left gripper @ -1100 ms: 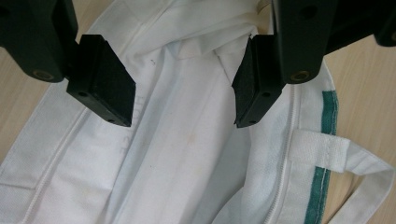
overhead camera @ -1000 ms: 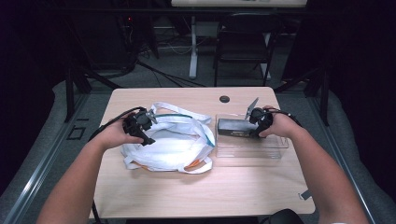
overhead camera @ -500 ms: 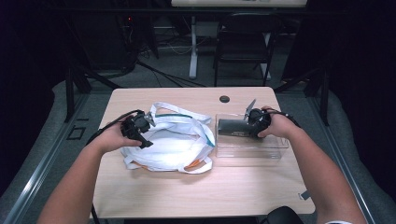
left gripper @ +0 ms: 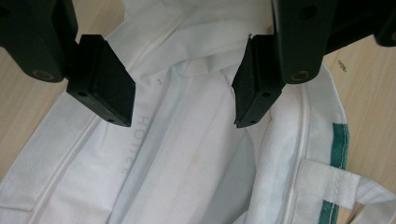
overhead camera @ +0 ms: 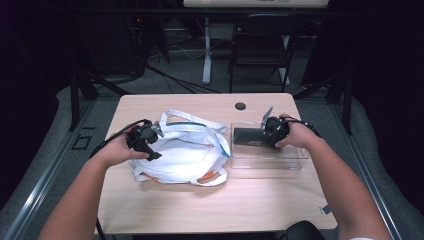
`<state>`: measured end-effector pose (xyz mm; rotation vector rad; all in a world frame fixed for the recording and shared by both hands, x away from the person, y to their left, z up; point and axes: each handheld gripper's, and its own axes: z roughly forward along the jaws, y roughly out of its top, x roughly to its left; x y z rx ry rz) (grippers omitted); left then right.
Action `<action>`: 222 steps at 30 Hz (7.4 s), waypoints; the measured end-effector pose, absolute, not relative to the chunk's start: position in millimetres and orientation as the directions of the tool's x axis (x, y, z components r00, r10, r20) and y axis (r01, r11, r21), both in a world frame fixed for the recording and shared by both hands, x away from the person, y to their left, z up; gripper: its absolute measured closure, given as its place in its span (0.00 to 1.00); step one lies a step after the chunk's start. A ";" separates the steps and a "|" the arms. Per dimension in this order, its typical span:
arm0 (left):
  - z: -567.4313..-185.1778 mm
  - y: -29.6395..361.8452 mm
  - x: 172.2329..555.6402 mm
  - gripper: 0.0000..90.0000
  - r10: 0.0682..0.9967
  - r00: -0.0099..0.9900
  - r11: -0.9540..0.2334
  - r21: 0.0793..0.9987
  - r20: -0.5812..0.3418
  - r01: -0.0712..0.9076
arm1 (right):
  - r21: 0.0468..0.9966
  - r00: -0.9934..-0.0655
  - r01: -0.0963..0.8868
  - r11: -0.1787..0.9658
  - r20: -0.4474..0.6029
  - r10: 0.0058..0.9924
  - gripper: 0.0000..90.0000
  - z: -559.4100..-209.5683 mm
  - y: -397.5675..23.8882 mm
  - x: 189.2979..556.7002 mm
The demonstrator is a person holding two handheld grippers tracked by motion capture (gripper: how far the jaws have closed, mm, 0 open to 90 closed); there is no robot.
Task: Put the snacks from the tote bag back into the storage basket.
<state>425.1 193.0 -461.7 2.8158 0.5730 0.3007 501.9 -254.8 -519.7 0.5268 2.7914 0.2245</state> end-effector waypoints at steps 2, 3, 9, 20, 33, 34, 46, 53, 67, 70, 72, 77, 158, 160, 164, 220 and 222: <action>-461.7 194.5 425.7 0.42 0.406 0.901 -0.891 0.284 0.152 0.354 | 0.207 -0.887 0.337 0.919 -0.257 0.383 0.37 -519.7 -254.5 502.1; -462.0 195.0 425.7 0.42 0.411 0.899 -0.889 0.284 0.151 0.359 | 0.210 -0.886 0.334 0.919 -0.261 0.382 0.36 -520.0 -254.4 502.4; -462.6 194.2 426.2 0.42 0.407 0.900 -0.891 0.284 0.153 0.355 | 0.215 -0.883 0.337 0.917 -0.267 0.387 0.35 -521.7 -253.9 502.5; -463.2 193.9 424.9 0.42 0.412 0.898 -0.890 0.282 0.153 0.360 | 0.271 -0.871 0.330 0.904 -0.282 0.402 0.34 -515.7 -252.6 498.2; -463.6 193.1 425.7 0.42 0.402 0.903 -0.893 0.284 0.152 0.350 | 0.331 -0.836 0.394 0.857 -0.259 0.484 0.39 -493.7 -258.9 485.4; -463.6 193.1 425.7 0.42 0.402 0.903 -0.893 0.284 0.152 0.350 | 0.331 -0.836 0.394 0.857 -0.259 0.484 0.39 -493.7 -258.9 485.4; -460.2 187.6 432.9 0.42 0.379 0.912 -0.903 0.277 0.155 0.328 | 0.333 -0.789 0.472 0.816 -0.254 0.560 0.39 -487.6 -273.5 470.7; -465.3 183.6 435.9 0.43 0.362 0.920 -0.912 0.264 0.152 0.315 | 0.337 -0.753 0.534 0.775 -0.227 0.617 0.39 -498.9 -287.8 464.7; -469.7 186.1 435.4 0.43 0.370 0.918 -0.907 0.269 0.144 0.324 | 0.330 -0.721 0.570 0.753 -0.240 0.650 0.39 -507.6 -290.1 467.5; -469.8 186.9 435.2 0.43 0.369 0.918 -0.909 0.264 0.147 0.323 | 0.320 -0.723 0.572 0.755 -0.239 0.648 0.39 -507.0 -290.3 468.6; -469.9 187.7 435.1 0.43 0.371 0.918 -0.907 0.266 0.140 0.326 | 0.321 -0.712 0.586 0.744 -0.233 0.662 0.37 -507.9 -290.3 469.0; -470.6 189.5 434.5 0.43 0.371 0.918 -0.906 0.273 0.141 0.324 | 0.327 -0.696 0.607 0.725 -0.223 0.683 0.37 -509.8 -291.2 470.4; -478.4 214.5 422.2 0.43 0.475 0.870 -0.853 0.314 0.133 0.417 | 0.428 -0.575 0.692 0.581 -0.159 0.803 0.42 -490.6 -282.6 472.2; -478.3 213.4 422.1 0.44 0.498 0.857 -0.839 0.322 0.131 0.438 | 0.437 -0.570 0.690 0.577 -0.162 0.805 0.48 -484.2 -280.8 469.1; -477.2 212.6 422.4 0.46 0.526 0.841 -0.820 0.338 0.126 0.462 | 0.466 -0.560 0.692 0.551 -0.135 0.817 0.57 -471.9 -276.7 462.8; -478.5 214.7 361.4 0.68 0.751 0.659 -0.560 0.561 0.033 0.609 | 0.625 -0.693 0.547 0.557 -0.035 0.720 1.00 -464.0 -182.0 348.6; -479.4 215.3 358.9 0.68 0.751 0.659 -0.550 0.574 0.024 0.606 | 0.620 -0.697 0.548 0.561 -0.033 0.717 1.00 -469.3 -178.9 344.4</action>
